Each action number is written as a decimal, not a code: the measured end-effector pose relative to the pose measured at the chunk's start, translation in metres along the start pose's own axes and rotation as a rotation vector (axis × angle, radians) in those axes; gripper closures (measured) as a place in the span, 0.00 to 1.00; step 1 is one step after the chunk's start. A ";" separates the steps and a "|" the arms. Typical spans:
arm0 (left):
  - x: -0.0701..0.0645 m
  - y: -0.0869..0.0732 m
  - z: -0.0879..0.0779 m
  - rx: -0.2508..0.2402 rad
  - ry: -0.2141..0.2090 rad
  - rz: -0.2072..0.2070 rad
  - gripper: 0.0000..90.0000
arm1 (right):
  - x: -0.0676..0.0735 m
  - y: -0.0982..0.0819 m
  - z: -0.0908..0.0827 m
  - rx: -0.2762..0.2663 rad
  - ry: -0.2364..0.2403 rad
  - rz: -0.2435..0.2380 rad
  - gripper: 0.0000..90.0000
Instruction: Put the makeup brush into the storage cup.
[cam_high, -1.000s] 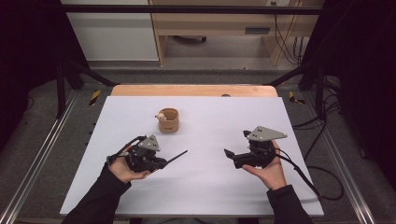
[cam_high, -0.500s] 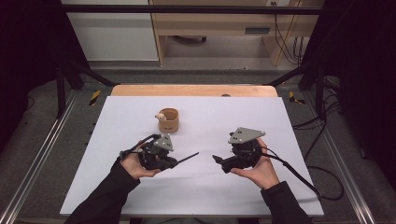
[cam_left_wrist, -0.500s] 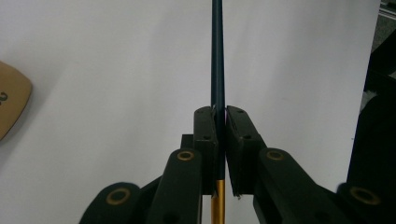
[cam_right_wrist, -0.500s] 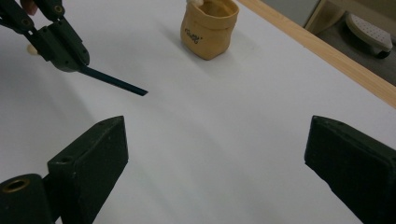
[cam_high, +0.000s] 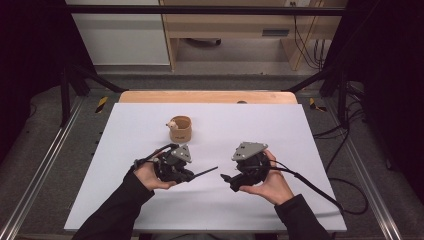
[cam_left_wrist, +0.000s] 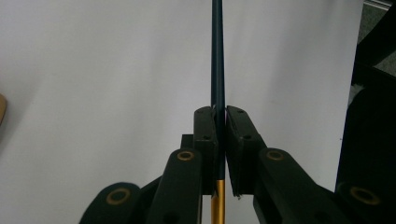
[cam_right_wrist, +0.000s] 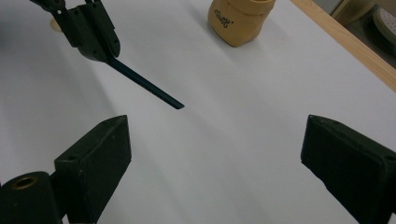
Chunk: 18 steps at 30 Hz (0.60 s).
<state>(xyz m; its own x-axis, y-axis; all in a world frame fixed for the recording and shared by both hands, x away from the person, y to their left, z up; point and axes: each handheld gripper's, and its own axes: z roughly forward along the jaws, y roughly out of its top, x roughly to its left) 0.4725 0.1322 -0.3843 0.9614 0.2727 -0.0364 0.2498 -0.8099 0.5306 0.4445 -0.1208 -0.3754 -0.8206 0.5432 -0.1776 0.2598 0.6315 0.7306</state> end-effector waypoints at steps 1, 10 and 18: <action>0.000 0.001 0.000 0.004 -0.001 0.005 0.92 | 0.001 0.001 0.001 0.004 0.004 -0.006 0.11; -0.002 0.009 0.002 0.028 -0.018 0.030 0.92 | 0.013 0.009 0.008 0.053 0.027 -0.082 0.15; -0.007 0.015 0.005 0.050 -0.032 0.054 0.92 | 0.022 0.012 0.013 0.097 0.052 -0.168 0.23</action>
<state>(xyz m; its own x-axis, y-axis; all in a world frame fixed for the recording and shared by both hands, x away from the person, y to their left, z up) 0.4705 0.1155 -0.3807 0.9766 0.2121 -0.0364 0.2024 -0.8480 0.4898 0.4362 -0.0942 -0.3793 -0.8813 0.3975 -0.2554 0.1623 0.7624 0.6264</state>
